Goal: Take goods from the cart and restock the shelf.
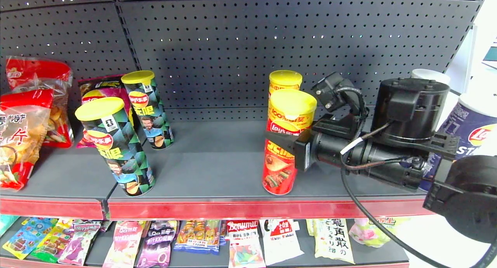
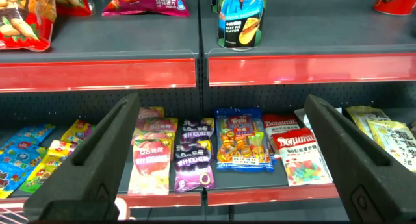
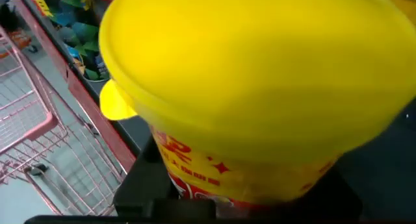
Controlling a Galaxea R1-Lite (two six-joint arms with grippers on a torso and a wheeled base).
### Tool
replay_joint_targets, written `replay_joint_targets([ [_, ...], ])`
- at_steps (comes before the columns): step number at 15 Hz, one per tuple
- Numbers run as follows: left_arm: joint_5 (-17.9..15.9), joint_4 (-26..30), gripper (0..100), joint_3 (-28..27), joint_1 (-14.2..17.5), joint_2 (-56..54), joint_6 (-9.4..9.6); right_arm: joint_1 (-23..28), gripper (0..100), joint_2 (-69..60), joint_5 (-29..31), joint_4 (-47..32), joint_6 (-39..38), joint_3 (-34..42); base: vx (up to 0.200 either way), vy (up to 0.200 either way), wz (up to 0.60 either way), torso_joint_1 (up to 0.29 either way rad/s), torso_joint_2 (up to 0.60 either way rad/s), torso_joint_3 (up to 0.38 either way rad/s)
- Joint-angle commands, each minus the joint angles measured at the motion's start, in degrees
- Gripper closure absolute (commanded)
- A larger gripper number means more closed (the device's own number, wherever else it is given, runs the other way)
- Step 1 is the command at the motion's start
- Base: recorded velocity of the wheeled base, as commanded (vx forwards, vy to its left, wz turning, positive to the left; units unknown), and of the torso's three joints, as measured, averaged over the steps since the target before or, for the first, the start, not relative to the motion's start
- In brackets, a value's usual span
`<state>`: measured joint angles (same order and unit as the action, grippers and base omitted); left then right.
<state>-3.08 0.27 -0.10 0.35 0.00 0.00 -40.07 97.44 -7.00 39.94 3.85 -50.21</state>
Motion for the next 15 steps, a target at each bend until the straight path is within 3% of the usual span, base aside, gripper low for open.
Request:
replay_joint_targets([
  [1,0.0,0.0,0,0.0,0.1,0.1,0.00,2.2,100,-0.5,-4.3,0.1,1.6,-0.2,0.000,0.000,0.00,0.000,0.00,0.000],
  [6,0.0,0.0,0,0.0,0.0,0.1,0.00,3.9,100,0.6,-16.8,-0.6,7.5,-0.6,0.000,0.000,0.00,0.000,0.00,0.000],
  [15,0.0,0.0,0,0.0,0.1,0.1,0.00,7.3,100,3.8,-22.4,-0.6,10.7,-3.0,0.000,0.000,0.00,0.000,0.00,0.000],
])
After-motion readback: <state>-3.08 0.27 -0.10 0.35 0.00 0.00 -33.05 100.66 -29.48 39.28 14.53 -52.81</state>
